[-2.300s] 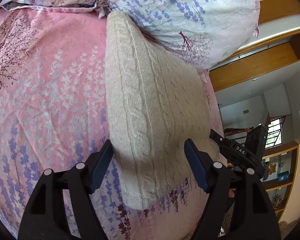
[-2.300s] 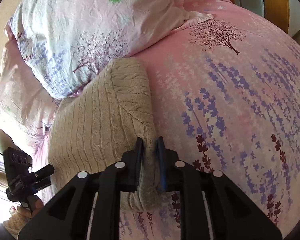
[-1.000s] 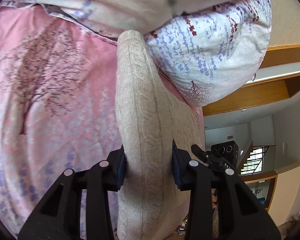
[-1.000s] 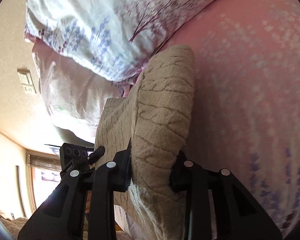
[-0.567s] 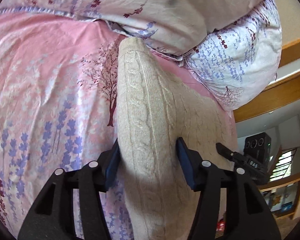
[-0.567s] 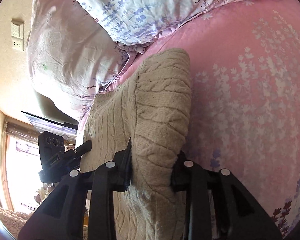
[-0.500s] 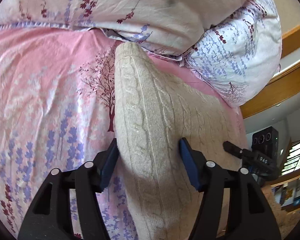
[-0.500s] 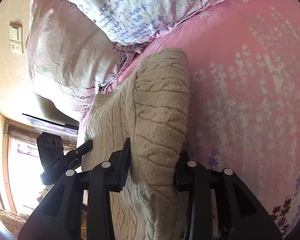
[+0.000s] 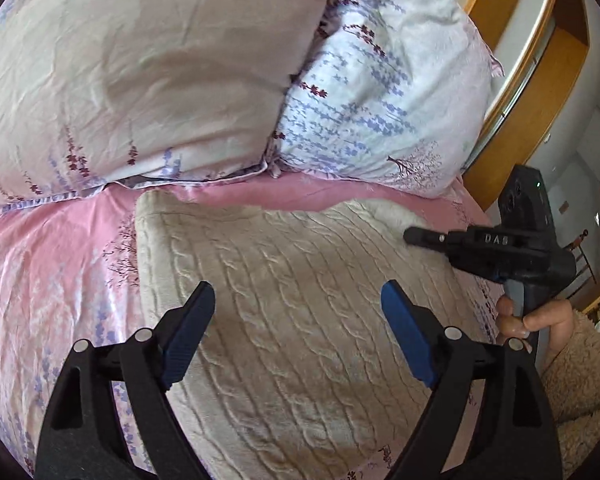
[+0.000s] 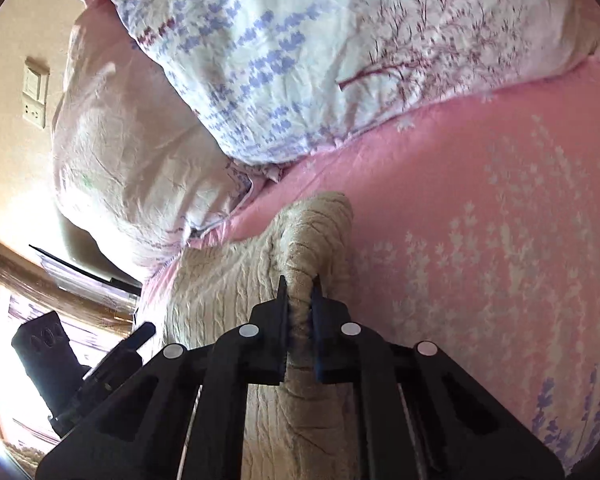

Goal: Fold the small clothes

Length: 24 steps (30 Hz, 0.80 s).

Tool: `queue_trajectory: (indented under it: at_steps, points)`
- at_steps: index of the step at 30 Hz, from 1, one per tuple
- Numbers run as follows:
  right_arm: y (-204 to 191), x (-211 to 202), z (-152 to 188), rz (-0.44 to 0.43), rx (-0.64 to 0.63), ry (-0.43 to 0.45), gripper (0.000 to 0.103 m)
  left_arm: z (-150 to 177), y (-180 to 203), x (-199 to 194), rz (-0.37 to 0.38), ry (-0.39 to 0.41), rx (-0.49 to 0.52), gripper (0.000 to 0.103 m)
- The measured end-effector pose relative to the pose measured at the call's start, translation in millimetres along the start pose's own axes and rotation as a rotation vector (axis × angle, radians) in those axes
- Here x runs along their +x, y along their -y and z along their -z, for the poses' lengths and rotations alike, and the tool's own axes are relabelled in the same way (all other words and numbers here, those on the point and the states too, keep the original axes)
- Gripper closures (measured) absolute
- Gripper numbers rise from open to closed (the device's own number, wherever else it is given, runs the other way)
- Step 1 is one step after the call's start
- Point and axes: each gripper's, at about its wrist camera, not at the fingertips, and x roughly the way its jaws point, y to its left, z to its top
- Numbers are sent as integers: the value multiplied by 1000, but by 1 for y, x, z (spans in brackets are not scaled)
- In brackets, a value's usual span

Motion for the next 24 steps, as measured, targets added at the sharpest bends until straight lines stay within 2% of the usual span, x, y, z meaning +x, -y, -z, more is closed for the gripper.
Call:
queue_trajectory:
  at_steps: [2, 4, 7, 10, 12, 14, 15, 20, 24]
  points:
    - [-4, -9, -5, 11, -11, 55, 94, 0, 5, 6, 4, -14, 9, 17]
    - [-6, -9, -5, 68, -43, 67, 94, 0, 5, 12, -1, -35, 4, 17]
    - [7, 11, 6, 208, -69, -7, 94, 5, 3, 23, -8, -75, -1, 17]
    - [17, 24, 16, 247, -59, -36, 94, 10, 7, 30, -29, -89, 34, 17]
    - [11, 27, 16, 283, -104, -39, 93, 13, 8, 37, -50, -97, 46, 17]
    - [4, 26, 14, 316, -155, -47, 85, 15, 11, 39, -66, -89, 64, 15]
    - [1, 22, 14, 327, -166, -37, 76, 16, 13, 38, -76, -88, 69, 15]
    - [-23, -22, 30, 265, -254, 73, 74, 22, 9, 11, -85, -52, 25, 15]
    - [-48, -37, 62, 223, -391, 75, 74, 33, 2, -11, -176, -29, 1, 15]
